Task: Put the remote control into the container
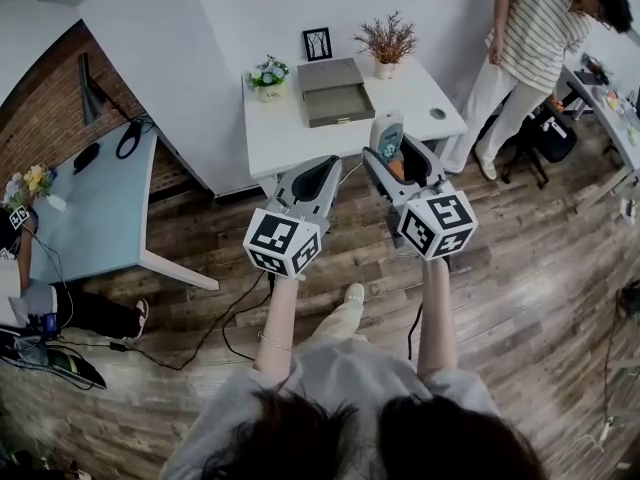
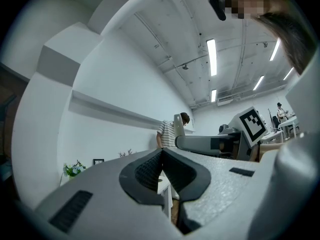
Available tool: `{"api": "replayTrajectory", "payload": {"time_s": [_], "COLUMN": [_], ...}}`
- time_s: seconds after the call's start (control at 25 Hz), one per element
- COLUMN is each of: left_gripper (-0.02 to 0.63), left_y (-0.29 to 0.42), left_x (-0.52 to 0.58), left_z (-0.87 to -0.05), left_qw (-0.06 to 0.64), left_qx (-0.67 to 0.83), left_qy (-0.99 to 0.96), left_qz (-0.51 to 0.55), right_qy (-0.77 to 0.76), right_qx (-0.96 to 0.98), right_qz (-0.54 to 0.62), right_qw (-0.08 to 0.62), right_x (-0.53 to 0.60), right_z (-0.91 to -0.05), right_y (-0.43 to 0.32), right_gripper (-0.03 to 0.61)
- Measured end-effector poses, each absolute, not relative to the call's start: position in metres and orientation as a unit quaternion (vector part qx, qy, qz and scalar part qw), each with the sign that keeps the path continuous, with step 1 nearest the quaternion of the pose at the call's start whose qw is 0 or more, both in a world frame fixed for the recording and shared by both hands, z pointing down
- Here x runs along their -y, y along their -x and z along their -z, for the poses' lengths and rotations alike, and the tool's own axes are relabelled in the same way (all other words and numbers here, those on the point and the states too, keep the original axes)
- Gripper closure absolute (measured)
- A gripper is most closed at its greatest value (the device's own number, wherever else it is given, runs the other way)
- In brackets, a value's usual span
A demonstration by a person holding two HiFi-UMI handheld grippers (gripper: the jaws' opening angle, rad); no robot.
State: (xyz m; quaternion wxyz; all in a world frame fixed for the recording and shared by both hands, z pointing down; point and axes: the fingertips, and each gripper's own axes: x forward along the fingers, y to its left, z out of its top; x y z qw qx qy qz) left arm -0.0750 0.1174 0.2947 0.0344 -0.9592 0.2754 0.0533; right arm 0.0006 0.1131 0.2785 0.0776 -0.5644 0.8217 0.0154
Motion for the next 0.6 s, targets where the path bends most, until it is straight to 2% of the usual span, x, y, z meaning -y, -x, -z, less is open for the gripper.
{"api": "replayTrajectory", "payload": {"time_s": [0.6], "left_gripper": [0.610], "left_y": [0.041], "left_x": [0.000], "left_z": [-0.311], "left_qw": [0.007], "left_qx": [-0.285], "left_qy": [0.956], "left_qz": [-0.065], "right_qy": [0.556], "right_qx": [-0.829], "right_qz": [0.004], "right_qw": [0.061], "right_x": [-0.002], "right_z": [-0.294], "right_y": [-0.035], "right_gripper": [0.308]}}
